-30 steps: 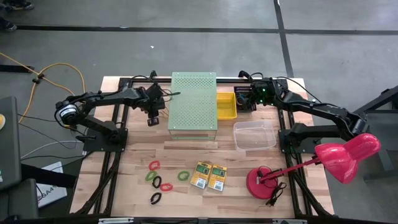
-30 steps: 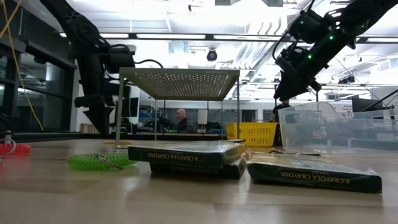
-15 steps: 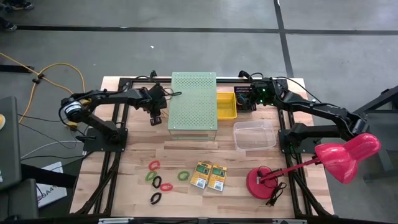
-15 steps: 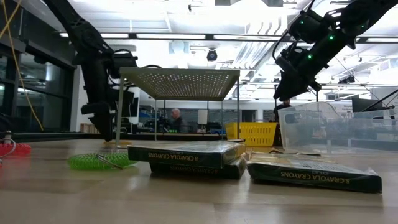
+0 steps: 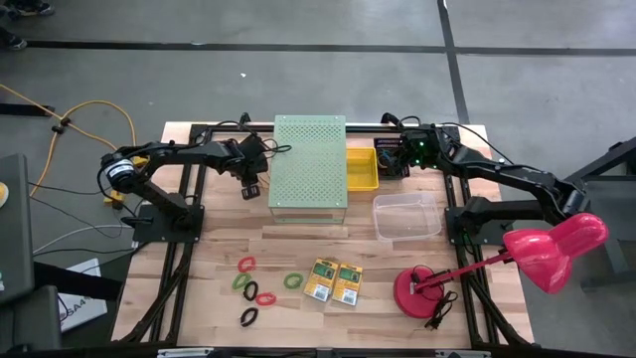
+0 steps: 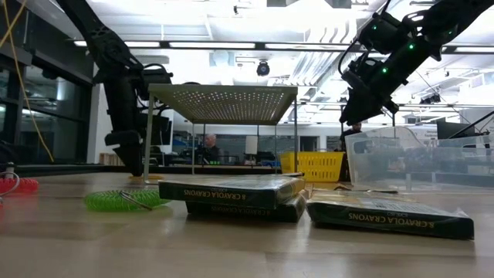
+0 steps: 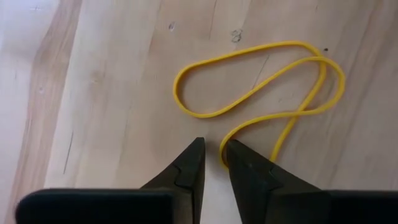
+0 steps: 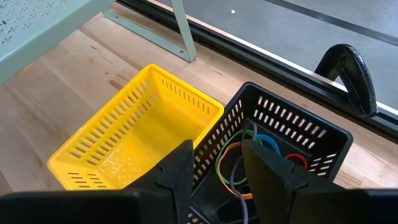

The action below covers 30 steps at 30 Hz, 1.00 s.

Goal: Pick & Place Office Desk Supplies
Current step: Put the yellow rubber band into the black bin

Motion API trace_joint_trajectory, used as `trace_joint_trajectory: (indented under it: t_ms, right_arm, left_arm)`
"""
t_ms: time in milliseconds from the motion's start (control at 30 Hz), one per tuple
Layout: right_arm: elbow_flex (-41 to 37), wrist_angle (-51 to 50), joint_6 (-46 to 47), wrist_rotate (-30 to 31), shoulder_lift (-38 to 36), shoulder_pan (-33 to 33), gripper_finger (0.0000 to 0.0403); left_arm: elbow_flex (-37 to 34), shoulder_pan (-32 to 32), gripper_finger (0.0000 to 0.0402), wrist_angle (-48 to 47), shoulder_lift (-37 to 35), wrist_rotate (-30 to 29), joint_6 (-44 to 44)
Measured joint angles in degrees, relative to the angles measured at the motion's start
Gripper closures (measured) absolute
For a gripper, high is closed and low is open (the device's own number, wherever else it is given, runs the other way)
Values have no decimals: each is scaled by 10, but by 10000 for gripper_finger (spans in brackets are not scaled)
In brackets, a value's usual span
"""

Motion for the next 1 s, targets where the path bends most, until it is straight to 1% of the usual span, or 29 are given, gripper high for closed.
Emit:
trace_joint_trajectory:
  t_ms: [233, 400, 500, 633, 833, 1000]
  right_arm:
    - [0, 0, 0, 0, 0, 0, 274]
    - [0, 0, 0, 0, 0, 0, 274]
    - [0, 0, 0, 0, 0, 0, 274]
    - [0, 0, 0, 0, 0, 0, 274]
    - [0, 0, 0, 0, 0, 0, 274]
    - [0, 0, 0, 0, 0, 0, 274]
  left_arm:
    - [-1, 0, 394, -5, 1, 2, -2]
    - [-1, 0, 400, -7, 1, 2, -2]
    - [-1, -3, 401, -7, -1, -10, -2]
    - [-4, -22, 401, -14, -23, -57, -1]
    - [-3, -70, 401, -15, -92, -151, -5]
    - [-3, -119, 401, -13, -151, -218, -15]
